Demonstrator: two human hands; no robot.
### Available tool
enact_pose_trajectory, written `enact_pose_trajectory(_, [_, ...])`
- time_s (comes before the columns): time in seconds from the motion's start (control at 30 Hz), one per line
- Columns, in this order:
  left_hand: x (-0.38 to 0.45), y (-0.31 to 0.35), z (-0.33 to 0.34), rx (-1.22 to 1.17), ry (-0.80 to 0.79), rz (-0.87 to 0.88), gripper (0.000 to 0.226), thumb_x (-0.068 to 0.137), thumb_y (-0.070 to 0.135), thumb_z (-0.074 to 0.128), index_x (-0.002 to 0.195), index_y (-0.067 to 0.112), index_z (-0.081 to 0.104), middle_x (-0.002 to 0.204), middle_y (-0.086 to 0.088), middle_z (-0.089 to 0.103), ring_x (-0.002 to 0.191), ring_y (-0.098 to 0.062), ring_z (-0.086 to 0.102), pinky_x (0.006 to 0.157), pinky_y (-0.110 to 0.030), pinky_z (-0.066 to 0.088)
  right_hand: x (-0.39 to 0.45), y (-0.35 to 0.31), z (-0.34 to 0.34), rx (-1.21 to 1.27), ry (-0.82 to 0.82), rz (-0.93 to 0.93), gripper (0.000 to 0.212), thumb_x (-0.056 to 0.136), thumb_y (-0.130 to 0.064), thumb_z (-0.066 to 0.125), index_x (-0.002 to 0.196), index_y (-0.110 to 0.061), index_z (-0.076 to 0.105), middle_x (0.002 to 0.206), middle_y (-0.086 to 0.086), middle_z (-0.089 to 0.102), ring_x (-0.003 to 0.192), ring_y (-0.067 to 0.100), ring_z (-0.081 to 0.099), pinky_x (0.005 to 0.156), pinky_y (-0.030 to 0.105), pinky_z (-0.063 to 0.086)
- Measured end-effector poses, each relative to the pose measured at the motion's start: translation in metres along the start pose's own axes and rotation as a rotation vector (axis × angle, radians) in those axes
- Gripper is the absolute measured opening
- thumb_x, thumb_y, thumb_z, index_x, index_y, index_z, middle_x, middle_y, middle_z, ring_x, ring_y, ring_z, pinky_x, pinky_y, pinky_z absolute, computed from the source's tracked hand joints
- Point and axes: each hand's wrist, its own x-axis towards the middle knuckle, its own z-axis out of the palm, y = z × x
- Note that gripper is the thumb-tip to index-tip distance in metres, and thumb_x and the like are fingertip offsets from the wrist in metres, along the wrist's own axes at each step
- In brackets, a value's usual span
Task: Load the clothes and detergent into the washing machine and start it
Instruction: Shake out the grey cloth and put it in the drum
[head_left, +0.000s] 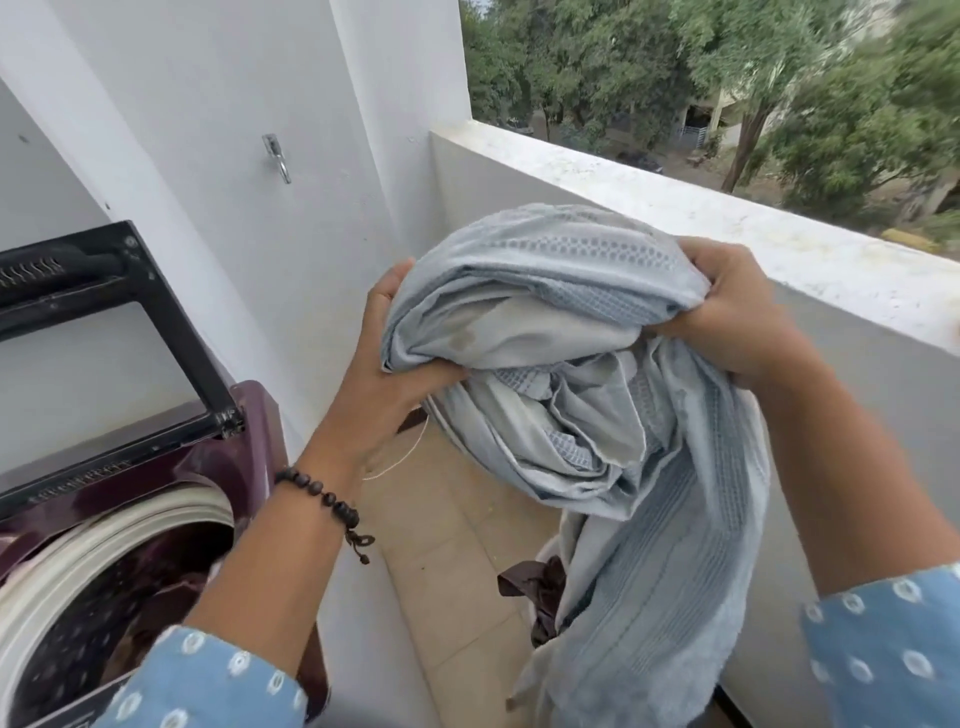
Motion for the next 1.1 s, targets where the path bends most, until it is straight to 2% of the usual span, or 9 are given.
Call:
enact_pose_trajectory(0.13, [0.000,0.017,-0.016,0.289,-0.289,-0.222,0.134,0.058,0.025,0.091,0.148,0.052,-0.004,0.154,0.021,0.025,0.142,0.000,0.028,0.115,-0.033,0.031,0.006,-0.010,0.001,-0.377,-0.092,-0.056,0.025,0.073,-0.016,0.081,0.096,-0.012,0.072,0.085,0.006,0.074,0.076,0.016,0.068,0.069,0.038,0.054])
enact_pose_trajectory(0.27, [0.009,0.027,0.021,0.827,-0.433,-0.112,0.142,0.051,0.060,0.087,0.140,0.058,-0.024,0.162,0.015,-0.004,0.150,-0.008,-0.003,0.121,-0.051,0.008,0.011,-0.005,0.031,-0.783,-0.275,-0.188,0.017,0.069,-0.029,0.069,0.078,-0.015,0.065,0.068,0.001,0.065,0.063,0.023,0.060,0.057,0.042,0.052])
enact_pose_trajectory(0.37, [0.012,0.008,0.052,0.962,-0.370,0.005,0.136,0.057,0.050,0.087,0.147,0.050,-0.016,0.152,0.000,0.038,0.135,-0.023,0.043,0.108,-0.047,0.038,0.013,-0.010,0.046,-0.837,-0.337,-0.221,0.015,0.069,-0.027,0.067,0.079,-0.017,0.064,0.068,-0.001,0.062,0.062,0.021,0.058,0.058,0.040,0.050])
enact_pose_trajectory(0.43, [0.015,-0.001,0.054,0.861,-0.166,0.070,0.117,0.063,0.034,0.087,0.149,0.044,0.008,0.112,0.004,0.065,0.093,-0.015,0.064,0.078,-0.034,0.052,0.011,-0.011,0.046,-0.744,-0.325,-0.211,0.021,0.069,-0.024,0.072,0.089,-0.018,0.067,0.075,-0.003,0.066,0.067,0.016,0.060,0.063,0.037,0.050])
enact_pose_trajectory(0.53, [0.020,-0.005,0.046,0.689,0.061,0.111,0.091,0.064,0.026,0.088,0.136,0.034,0.033,0.084,0.003,0.070,0.072,-0.014,0.067,0.067,-0.040,0.056,0.004,-0.009,0.041,-0.486,-0.304,-0.146,0.053,0.069,-0.027,0.078,0.119,-0.024,0.061,0.105,-0.011,0.065,0.092,0.002,0.060,0.079,0.017,0.047])
enact_pose_trajectory(0.7, [0.035,0.006,0.026,0.305,0.277,0.080,0.083,0.060,0.016,0.091,0.126,0.026,0.041,0.084,0.000,0.065,0.069,-0.012,0.062,0.072,-0.037,0.055,-0.017,0.024,0.028,-0.188,-0.412,0.135,0.120,0.060,-0.049,0.087,0.151,-0.045,0.008,0.146,-0.033,0.023,0.130,-0.025,0.022,0.101,-0.001,0.022])
enact_pose_trajectory(0.8, [0.045,0.016,0.013,0.067,0.425,0.074,0.079,0.055,0.017,0.084,0.122,0.024,0.043,0.107,-0.002,0.061,0.085,-0.009,0.063,0.078,-0.030,0.056,-0.036,0.056,0.024,0.047,-0.473,0.311,0.136,0.051,-0.047,0.089,0.150,-0.046,-0.004,0.148,-0.035,0.023,0.133,-0.016,0.031,0.110,0.020,0.029])
enact_pose_trajectory(0.93, [0.055,0.026,0.018,-0.316,0.560,0.064,0.070,0.065,-0.006,0.068,0.130,0.000,0.045,0.103,-0.007,0.060,0.080,-0.007,0.066,0.067,-0.019,0.053,-0.035,0.067,0.033,0.316,-0.365,0.318,0.128,0.052,-0.037,0.093,0.152,-0.036,0.012,0.149,-0.007,0.040,0.131,0.011,0.049,0.105,0.036,0.041])
enact_pose_trajectory(1.1, [0.051,0.006,0.011,-0.522,0.486,-0.103,0.079,0.054,0.012,0.078,0.127,-0.006,0.053,0.112,-0.019,0.064,0.101,-0.033,0.066,0.089,-0.045,0.056,-0.019,0.056,0.042,0.411,-0.160,0.293,0.078,0.059,-0.012,0.083,0.131,-0.016,0.052,0.118,0.006,0.069,0.106,0.026,0.068,0.085,0.040,0.055])
